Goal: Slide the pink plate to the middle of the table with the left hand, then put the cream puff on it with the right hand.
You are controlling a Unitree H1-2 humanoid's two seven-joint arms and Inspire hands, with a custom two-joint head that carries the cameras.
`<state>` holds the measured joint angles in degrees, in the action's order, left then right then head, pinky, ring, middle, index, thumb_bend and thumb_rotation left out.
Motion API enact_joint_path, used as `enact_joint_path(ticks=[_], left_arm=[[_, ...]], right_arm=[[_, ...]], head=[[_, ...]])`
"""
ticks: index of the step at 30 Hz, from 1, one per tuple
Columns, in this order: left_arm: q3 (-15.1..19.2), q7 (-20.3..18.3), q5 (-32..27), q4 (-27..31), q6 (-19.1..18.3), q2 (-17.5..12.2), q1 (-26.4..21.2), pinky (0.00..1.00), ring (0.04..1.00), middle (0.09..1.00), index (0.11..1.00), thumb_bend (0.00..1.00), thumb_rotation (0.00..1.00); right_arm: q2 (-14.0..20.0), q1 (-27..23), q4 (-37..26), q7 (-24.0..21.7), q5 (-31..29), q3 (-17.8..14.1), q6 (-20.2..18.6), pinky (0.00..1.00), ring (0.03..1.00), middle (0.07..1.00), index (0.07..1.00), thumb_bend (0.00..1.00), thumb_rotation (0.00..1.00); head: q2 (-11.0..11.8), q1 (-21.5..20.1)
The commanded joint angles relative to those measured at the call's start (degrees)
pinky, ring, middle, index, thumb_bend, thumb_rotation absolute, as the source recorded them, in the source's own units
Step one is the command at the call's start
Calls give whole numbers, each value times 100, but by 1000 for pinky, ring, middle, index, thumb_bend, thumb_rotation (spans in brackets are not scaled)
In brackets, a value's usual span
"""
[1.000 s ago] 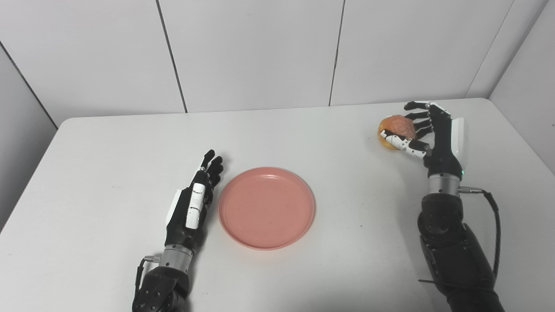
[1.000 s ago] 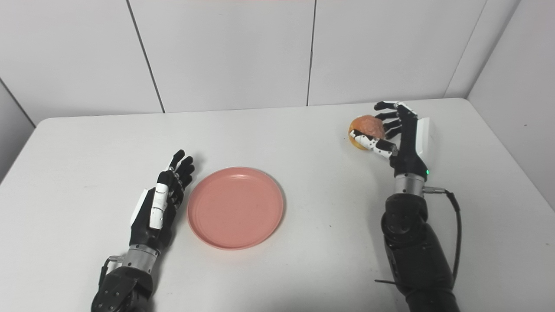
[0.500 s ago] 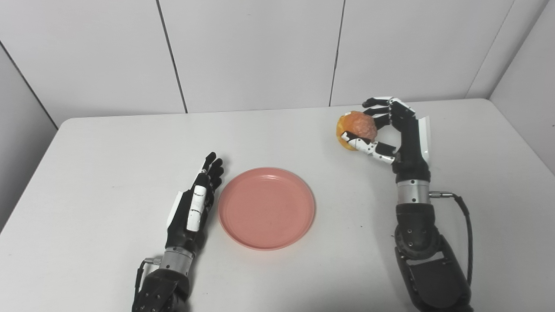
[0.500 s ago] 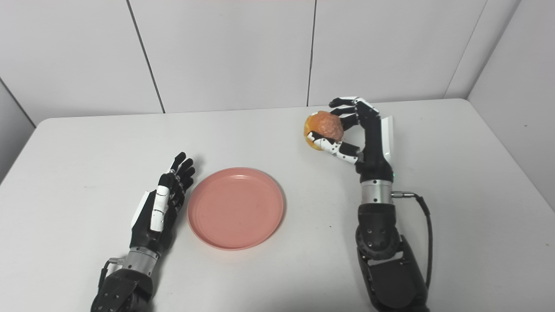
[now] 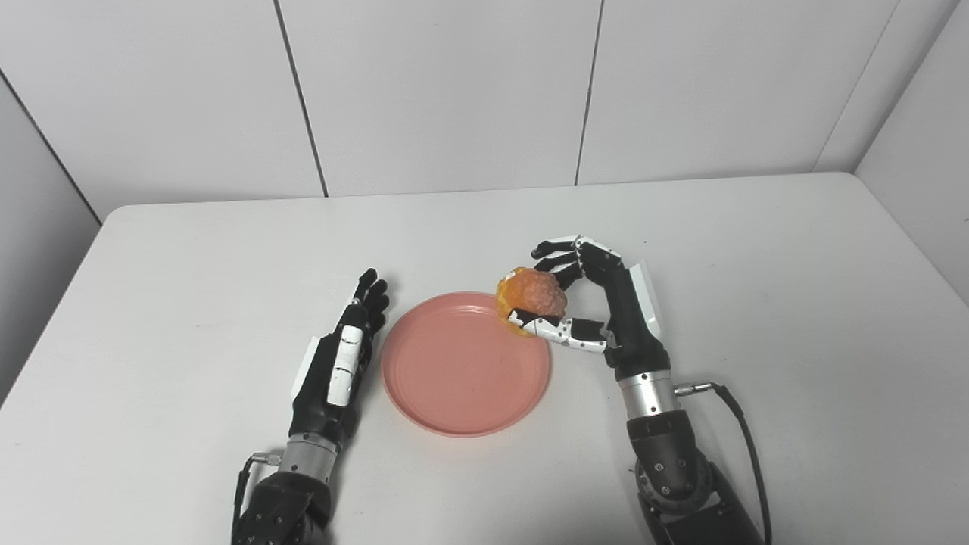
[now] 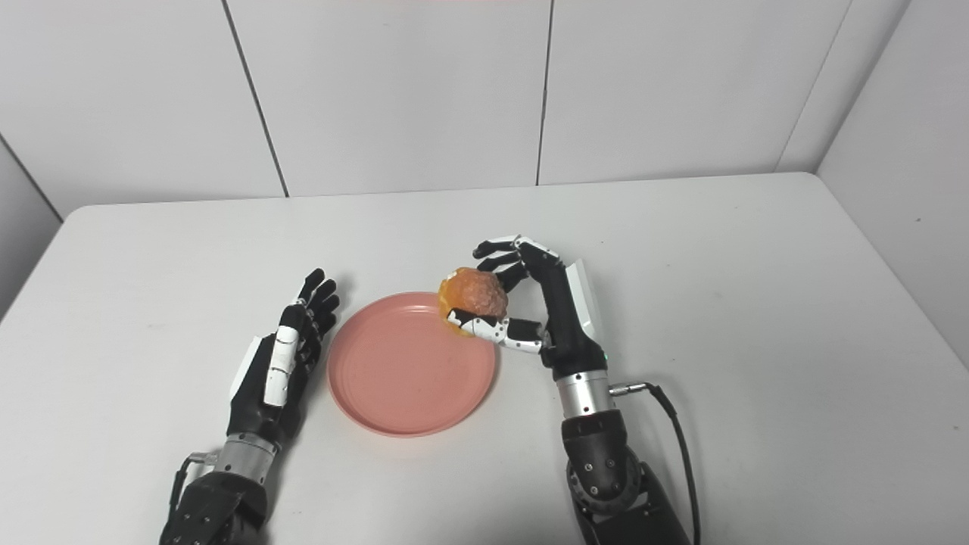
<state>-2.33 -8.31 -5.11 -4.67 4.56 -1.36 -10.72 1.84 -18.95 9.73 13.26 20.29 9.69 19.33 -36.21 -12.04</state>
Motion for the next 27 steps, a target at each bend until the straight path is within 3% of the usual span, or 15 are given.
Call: enact_joint_path(ticks=[1, 6, 17, 23, 27], left_arm=[[-33, 8, 41, 5, -11, -5, 193, 1000, 992, 987, 988, 681, 1000], [-20, 78, 76, 126, -180, 49, 222, 1000, 986, 983, 984, 688, 1000], [-56, 75, 147, 140, -140, 26, 229, 1000, 986, 979, 983, 682, 1000], [-46, 62, 146, 146, -160, 28, 219, 1000, 983, 979, 983, 685, 1000], [-42, 66, 137, 162, -184, 37, 225, 1000, 984, 980, 984, 680, 1000]], right_arm=[[-106, -68, -122, 42, 182, 70, 286, 428, 418, 516, 528, 509, 0], [-128, -23, -145, 15, 500, 240, 245, 420, 418, 522, 525, 508, 0], [-78, -47, 167, 8, 862, 567, 514, 379, 410, 537, 520, 507, 0], [23, -70, 307, 92, 1300, 735, 646, 407, 420, 548, 519, 505, 0], [104, -79, 315, -11, 1380, 812, 622, 484, 430, 540, 512, 506, 0]], head=[[-5, 29], [-32, 56], [-76, 82], [-81, 88], [-92, 102]])
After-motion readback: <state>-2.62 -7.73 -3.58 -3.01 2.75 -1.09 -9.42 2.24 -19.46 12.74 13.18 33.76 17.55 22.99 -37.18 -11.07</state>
